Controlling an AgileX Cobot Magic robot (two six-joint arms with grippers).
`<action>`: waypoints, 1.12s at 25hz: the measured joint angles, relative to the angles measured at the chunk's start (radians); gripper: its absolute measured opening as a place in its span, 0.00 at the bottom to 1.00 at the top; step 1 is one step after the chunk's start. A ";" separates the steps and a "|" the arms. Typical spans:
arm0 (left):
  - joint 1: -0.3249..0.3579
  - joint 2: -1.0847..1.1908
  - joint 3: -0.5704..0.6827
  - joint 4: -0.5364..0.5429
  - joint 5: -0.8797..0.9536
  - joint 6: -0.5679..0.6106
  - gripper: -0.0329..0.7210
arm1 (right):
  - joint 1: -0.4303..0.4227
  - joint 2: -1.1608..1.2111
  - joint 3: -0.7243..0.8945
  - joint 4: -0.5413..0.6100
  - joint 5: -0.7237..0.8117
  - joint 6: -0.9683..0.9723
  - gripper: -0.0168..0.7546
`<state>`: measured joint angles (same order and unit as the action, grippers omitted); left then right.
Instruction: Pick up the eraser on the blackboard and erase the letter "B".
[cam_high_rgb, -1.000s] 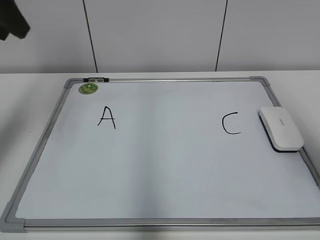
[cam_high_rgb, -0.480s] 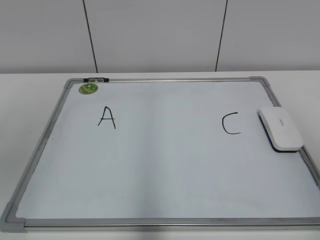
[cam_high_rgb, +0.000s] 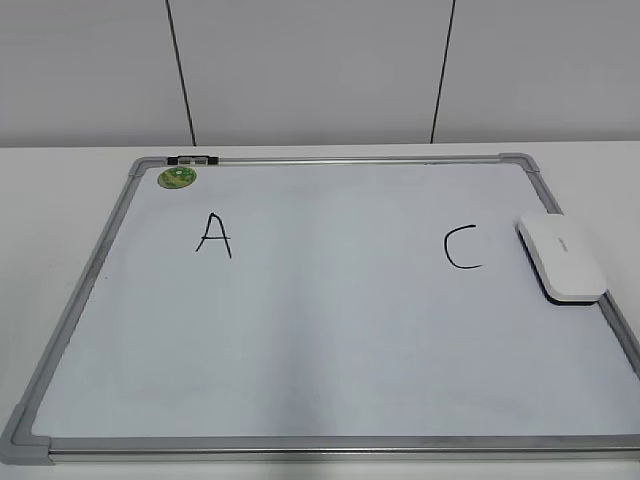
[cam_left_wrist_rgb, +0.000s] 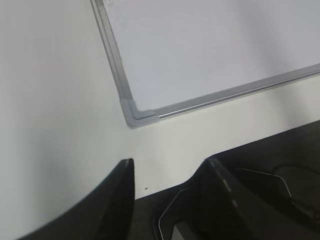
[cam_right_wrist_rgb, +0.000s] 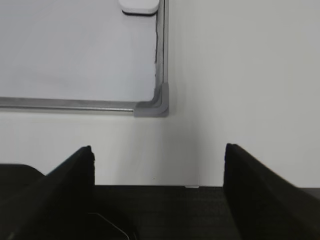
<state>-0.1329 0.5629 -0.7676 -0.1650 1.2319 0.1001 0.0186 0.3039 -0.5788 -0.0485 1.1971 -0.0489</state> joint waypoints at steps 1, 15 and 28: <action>0.000 -0.027 0.021 0.011 -0.008 0.000 0.50 | 0.000 -0.006 0.021 0.000 0.000 0.000 0.79; 0.000 -0.120 0.248 0.051 -0.134 -0.002 0.50 | 0.000 -0.019 0.082 -0.004 -0.055 0.003 0.79; 0.000 -0.120 0.248 0.051 -0.142 -0.003 0.43 | 0.000 -0.019 0.082 -0.004 -0.055 0.004 0.79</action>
<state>-0.1329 0.4430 -0.5194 -0.1138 1.0895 0.0976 0.0186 0.2849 -0.4972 -0.0521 1.1421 -0.0446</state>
